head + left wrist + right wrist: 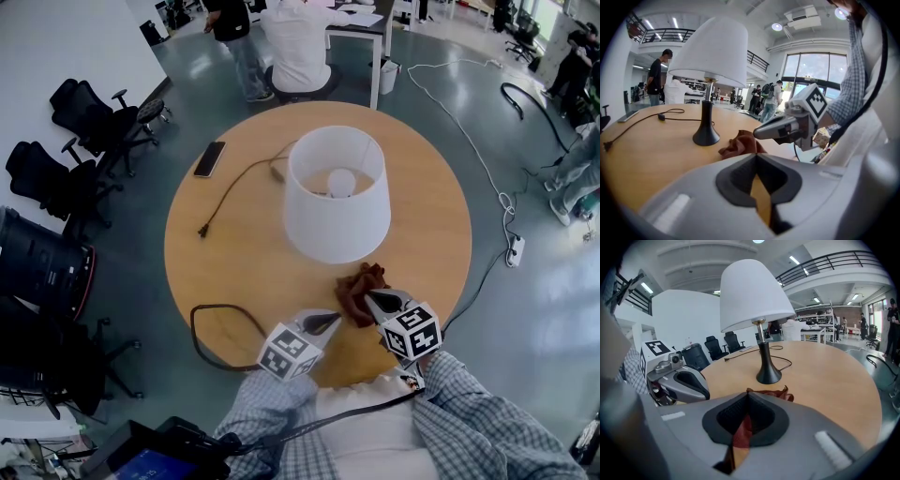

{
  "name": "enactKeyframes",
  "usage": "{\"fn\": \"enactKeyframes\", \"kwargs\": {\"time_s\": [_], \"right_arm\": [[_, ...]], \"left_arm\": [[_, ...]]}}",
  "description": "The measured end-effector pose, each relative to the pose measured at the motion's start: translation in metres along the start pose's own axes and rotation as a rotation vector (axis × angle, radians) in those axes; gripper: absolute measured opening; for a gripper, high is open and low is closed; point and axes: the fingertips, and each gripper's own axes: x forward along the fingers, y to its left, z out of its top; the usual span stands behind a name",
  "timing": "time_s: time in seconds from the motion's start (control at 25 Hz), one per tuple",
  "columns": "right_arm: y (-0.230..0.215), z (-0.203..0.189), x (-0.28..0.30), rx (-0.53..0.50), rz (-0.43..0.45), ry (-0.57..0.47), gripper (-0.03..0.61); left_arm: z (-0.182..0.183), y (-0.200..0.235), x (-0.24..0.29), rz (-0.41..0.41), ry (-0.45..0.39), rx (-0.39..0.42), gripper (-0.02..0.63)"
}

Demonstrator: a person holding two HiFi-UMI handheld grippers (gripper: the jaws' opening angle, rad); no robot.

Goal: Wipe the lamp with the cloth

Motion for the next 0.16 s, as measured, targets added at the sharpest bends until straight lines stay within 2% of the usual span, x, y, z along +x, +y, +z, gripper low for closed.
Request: {"fn": "enactKeyframes", "kwargs": {"time_s": [0.16], "right_arm": [[0.0012, -0.0009, -0.0004, 0.0, 0.004, 0.002, 0.003]], "left_arm": [[-0.0015, -0.0001, -0.0009, 0.003, 0.0, -0.006, 0.005]]}}
